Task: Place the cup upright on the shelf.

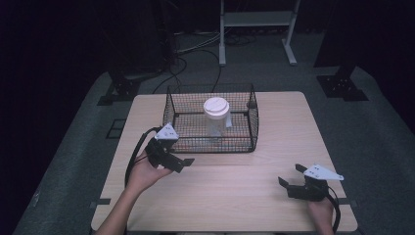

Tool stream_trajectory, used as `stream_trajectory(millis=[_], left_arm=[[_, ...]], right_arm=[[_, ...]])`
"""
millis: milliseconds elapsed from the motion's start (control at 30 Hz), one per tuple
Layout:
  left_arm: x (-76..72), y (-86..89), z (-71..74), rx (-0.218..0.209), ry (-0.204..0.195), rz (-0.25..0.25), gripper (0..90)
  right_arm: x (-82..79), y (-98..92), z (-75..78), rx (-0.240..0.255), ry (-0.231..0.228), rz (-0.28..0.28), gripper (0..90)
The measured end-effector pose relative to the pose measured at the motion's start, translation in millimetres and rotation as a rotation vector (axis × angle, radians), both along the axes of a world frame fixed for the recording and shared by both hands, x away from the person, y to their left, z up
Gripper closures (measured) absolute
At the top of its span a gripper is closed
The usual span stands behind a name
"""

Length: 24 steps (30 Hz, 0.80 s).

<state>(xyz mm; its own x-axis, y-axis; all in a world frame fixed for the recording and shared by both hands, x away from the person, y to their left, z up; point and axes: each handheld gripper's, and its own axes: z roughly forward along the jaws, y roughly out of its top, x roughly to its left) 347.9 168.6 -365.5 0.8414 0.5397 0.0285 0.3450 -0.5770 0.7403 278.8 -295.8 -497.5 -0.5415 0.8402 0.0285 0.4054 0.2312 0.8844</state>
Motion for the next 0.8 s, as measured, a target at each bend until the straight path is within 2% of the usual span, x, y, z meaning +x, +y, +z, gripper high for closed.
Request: stream_trajectory(millis=[200,367,600,800], left_arm=[[-6.7,0.4,-6.9,-0.001,-0.014,0.004,1.8],[-11.4,2.3,-12.1,-0.020,-0.009,0.006,1.8],[-16.9,8.6,-21.3,-0.020,-0.006,0.013,1.8],[-23.7,15.8,-28.7,-0.045,-0.010,0.028,1.8]], right_arm=[[0.0,0.0,0.0,-0.001,0.000,0.000,12.9],[-0.1,0.0,0.0,-0.001,-0.001,0.000,12.9],[-0.2,0.2,0.0,-0.002,-0.001,-0.001,12.9],[-0.4,0.3,0.1,-0.003,0.000,-0.001,12.9]])
